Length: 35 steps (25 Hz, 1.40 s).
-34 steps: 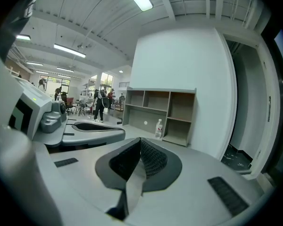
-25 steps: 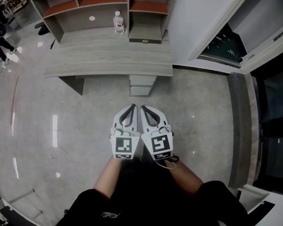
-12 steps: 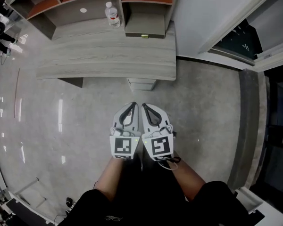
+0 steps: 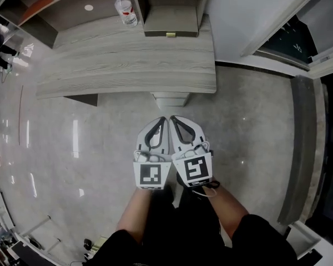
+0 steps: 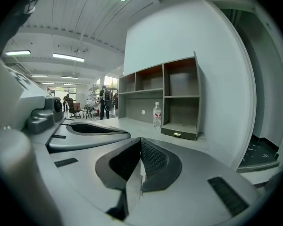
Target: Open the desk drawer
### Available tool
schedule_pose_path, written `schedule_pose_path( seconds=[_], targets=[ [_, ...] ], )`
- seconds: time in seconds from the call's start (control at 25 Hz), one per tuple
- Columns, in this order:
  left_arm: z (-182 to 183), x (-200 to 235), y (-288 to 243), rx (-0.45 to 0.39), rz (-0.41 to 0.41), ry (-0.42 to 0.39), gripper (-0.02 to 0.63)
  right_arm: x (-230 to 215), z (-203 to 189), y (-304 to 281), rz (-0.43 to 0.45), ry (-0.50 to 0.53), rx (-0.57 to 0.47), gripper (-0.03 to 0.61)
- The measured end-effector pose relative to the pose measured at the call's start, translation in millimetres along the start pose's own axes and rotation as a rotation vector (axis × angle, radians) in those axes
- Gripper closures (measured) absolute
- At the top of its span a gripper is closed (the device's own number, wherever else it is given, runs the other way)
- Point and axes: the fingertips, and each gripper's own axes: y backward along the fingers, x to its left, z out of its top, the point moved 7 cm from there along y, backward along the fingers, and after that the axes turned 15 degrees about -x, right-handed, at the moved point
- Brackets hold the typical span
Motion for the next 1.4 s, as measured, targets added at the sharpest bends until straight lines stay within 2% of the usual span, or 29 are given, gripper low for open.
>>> schedule_pose_path(
  seconds=[0.2, 0.36, 0.6, 0.88, 1.12, 1.28, 1.4],
  targets=[
    [-51, 7, 8, 0.008, -0.086, -0.132, 0.607, 5, -50, -7, -0.018, -0.020, -0.039, 0.572],
    [-98, 15, 11, -0.020, -0.026, -0.012, 0.608, -1, -95, -16, -0.019, -0.021, -0.074, 0.572],
    [-194, 32, 5, -0.038, -0.031, 0.009, 0.607, -8, -180, -32, -0.035, 0.031, -0.136, 0.572],
    [-292, 42, 2, -0.106, -0.047, -0.005, 0.607, -9, -274, -41, -0.133, 0.017, -0.229, 0.572],
    [-329, 36, 19, -0.185, -0.099, -0.029, 0.607, 9, -314, -30, -0.151, 0.066, -0.288, 0.572],
    [-347, 46, 33, -0.203, -0.117, 0.013, 0.607, 15, -330, -24, -0.186, -0.021, -0.289, 0.572],
    [-363, 53, 39, -0.204, -0.139, 0.014, 0.607, 18, -341, -27, -0.191, -0.007, -0.285, 0.572]
  ],
)
